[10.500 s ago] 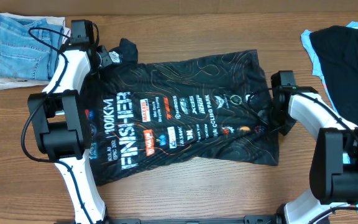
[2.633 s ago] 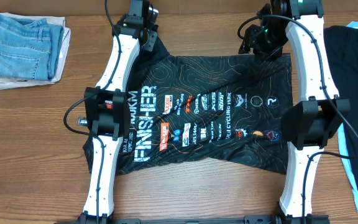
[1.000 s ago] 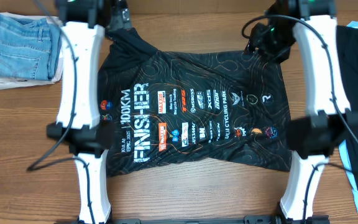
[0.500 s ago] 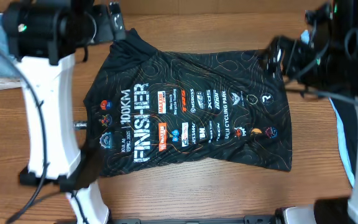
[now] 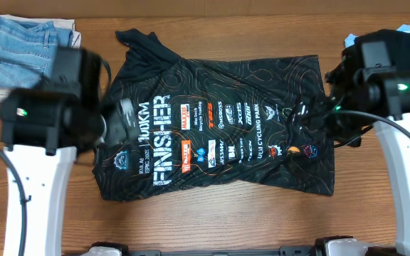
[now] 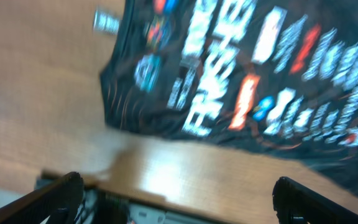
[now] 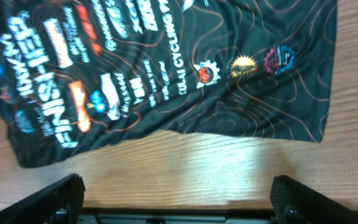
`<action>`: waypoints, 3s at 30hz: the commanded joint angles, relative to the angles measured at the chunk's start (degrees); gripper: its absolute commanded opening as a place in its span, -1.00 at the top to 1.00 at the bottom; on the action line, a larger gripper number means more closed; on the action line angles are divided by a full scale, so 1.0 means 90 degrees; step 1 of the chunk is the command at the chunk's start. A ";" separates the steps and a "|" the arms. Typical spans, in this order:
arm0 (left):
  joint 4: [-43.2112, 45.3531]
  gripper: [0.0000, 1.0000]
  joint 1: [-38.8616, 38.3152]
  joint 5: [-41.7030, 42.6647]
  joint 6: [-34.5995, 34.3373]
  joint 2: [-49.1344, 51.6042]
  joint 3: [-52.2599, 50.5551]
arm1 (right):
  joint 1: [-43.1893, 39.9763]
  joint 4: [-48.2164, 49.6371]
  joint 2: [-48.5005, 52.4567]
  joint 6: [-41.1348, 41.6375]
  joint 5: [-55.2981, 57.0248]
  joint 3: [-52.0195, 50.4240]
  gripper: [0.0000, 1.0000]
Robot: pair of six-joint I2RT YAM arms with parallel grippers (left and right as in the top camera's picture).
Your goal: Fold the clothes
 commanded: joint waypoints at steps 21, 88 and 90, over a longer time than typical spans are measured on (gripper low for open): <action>0.3555 -0.33 -0.0374 0.1797 -0.0794 -0.0461 -0.5960 | -0.0036 0.3245 0.0291 0.1316 0.0090 -0.3769 -0.35; 0.3672 -0.28 -0.0376 0.1095 -0.0338 0.0685 -0.5467 | -0.1421 0.4636 0.1630 0.1666 0.0500 -0.4238 -0.37; 0.3594 -0.68 -0.0374 0.0697 -0.0342 0.0685 -0.5387 | -0.1421 0.4636 0.1630 0.1666 0.0500 -0.4238 -0.37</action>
